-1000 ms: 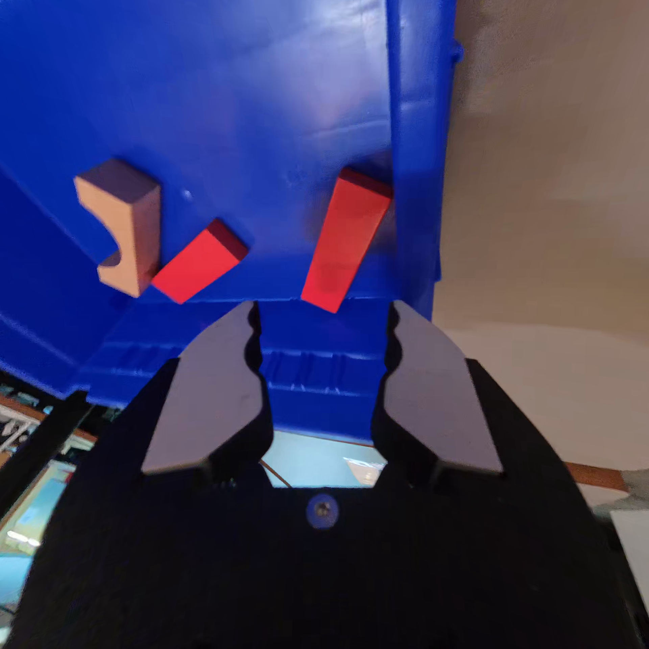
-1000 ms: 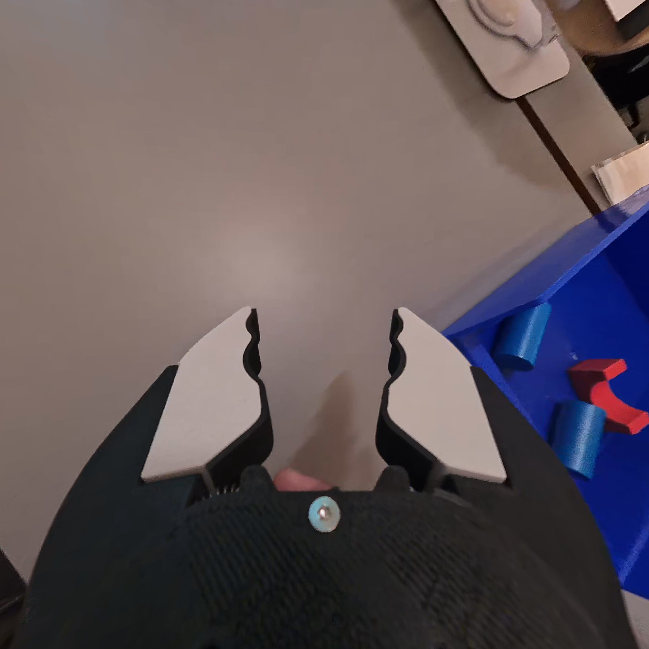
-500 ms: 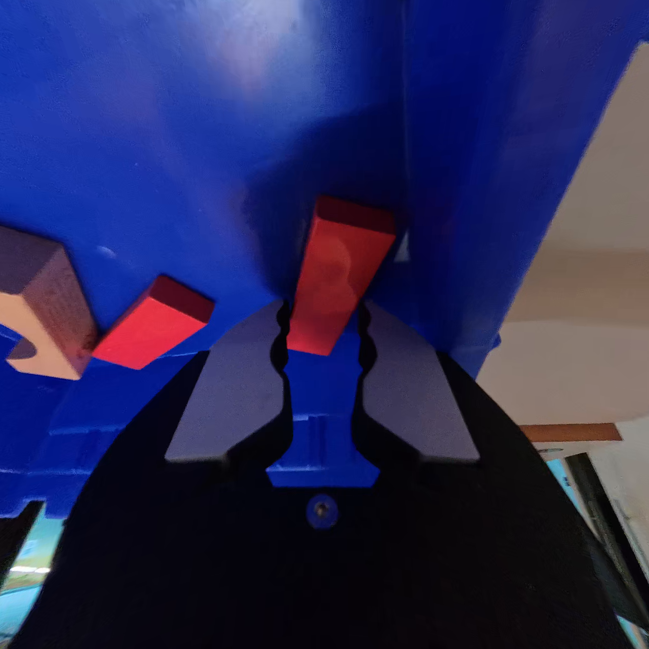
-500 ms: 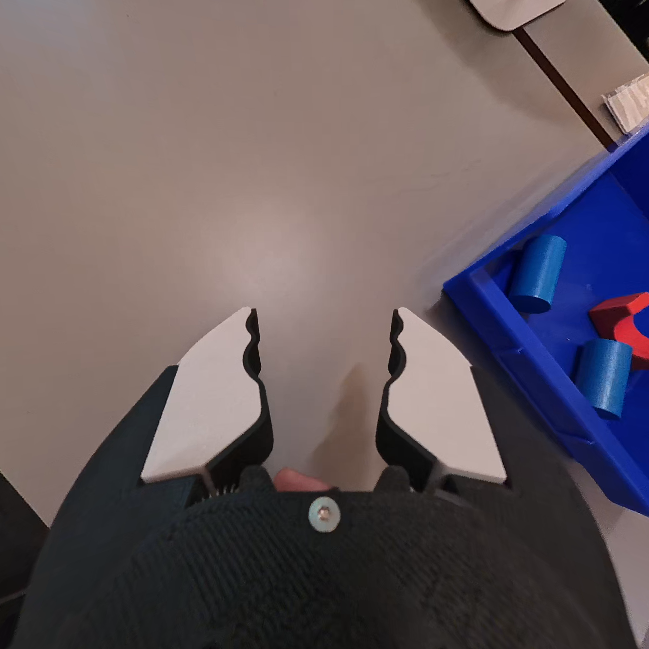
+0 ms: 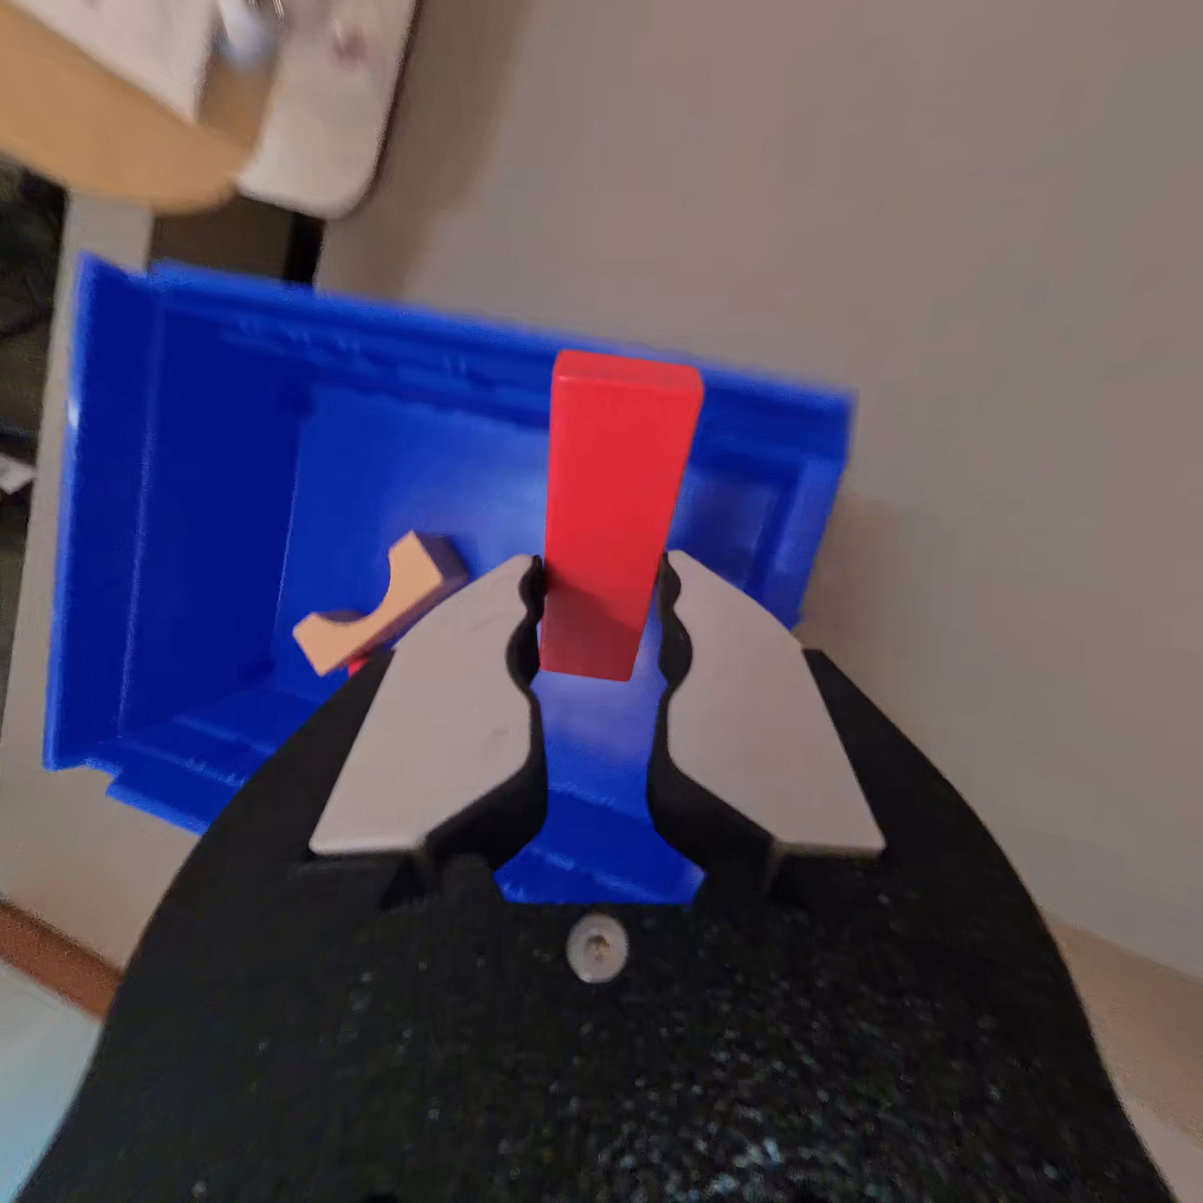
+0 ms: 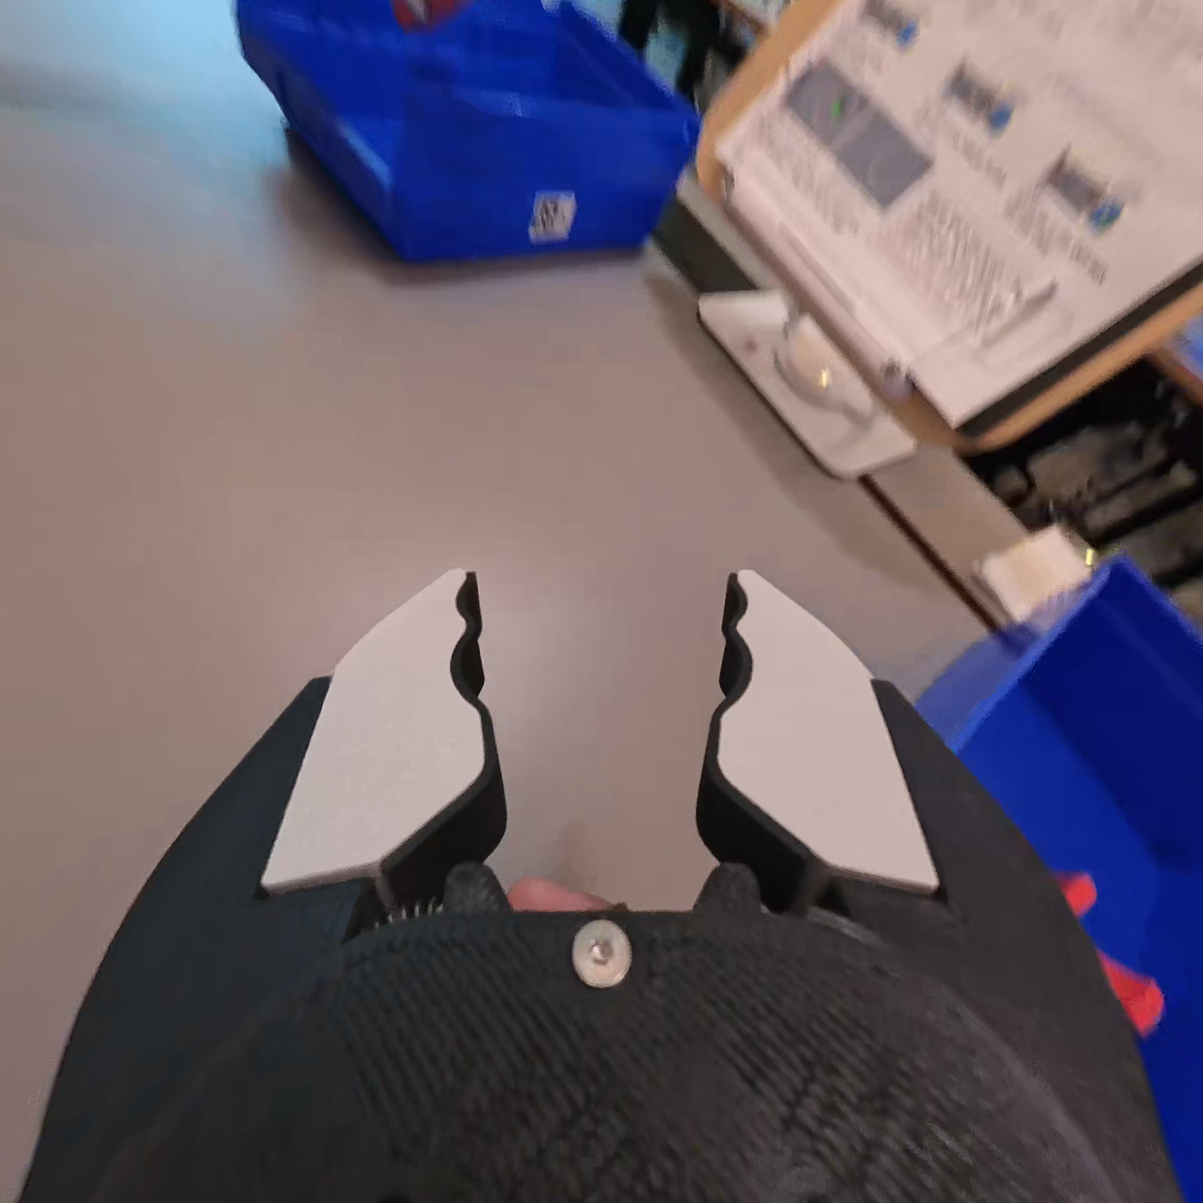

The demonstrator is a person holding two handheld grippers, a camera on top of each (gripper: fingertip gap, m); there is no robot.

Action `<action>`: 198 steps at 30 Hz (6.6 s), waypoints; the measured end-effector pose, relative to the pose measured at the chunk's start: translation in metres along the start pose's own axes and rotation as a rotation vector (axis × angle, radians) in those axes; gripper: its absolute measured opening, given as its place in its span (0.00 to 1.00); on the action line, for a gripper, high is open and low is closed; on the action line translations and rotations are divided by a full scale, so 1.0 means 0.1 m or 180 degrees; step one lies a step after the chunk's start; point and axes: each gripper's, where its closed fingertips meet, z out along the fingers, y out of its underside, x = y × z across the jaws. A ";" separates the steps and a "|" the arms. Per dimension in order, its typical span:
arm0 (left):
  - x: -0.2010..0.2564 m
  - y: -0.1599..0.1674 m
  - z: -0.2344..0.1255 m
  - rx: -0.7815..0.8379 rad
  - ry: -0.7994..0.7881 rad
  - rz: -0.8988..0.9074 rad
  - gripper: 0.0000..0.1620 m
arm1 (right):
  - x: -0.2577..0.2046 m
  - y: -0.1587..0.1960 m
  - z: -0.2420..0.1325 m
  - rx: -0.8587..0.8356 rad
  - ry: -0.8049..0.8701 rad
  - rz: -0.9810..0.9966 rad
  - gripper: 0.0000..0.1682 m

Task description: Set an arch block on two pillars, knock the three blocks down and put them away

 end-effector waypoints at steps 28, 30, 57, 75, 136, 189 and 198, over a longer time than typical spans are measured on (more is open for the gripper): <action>2.14 -2.20 0.10 0.2393 0.0704 0.0103 0.20 | -0.49 -1.25 0.32 0.1000 -0.1808 -0.0639 0.25; 2.15 -2.18 0.11 0.2384 0.0686 0.0072 0.20 | -0.52 -1.23 0.34 0.0949 -0.1846 -0.0676 0.20; 2.30 -1.81 0.58 0.2191 0.0425 -0.0524 0.45 | 0.83 0.17 1.01 -0.0393 -0.1448 -0.0625 0.19; 2.35 -1.76 0.66 0.2222 0.0583 -0.0648 0.42 | 0.71 0.03 1.50 -0.0371 -0.1793 -0.0560 0.19; -0.64 1.05 0.73 -0.0935 -0.1304 -0.4198 0.41 | 0.20 -0.43 0.65 0.0315 -0.0319 0.0418 0.44; 1.99 -1.69 -0.90 0.2077 0.1041 0.0009 0.20 | -0.63 -1.70 0.22 0.1856 -0.1645 -0.0101 0.42; 2.17 -1.83 -0.84 0.2094 0.1218 0.0191 0.20 | -0.72 -1.51 0.19 0.1666 -0.1735 -0.0265 0.21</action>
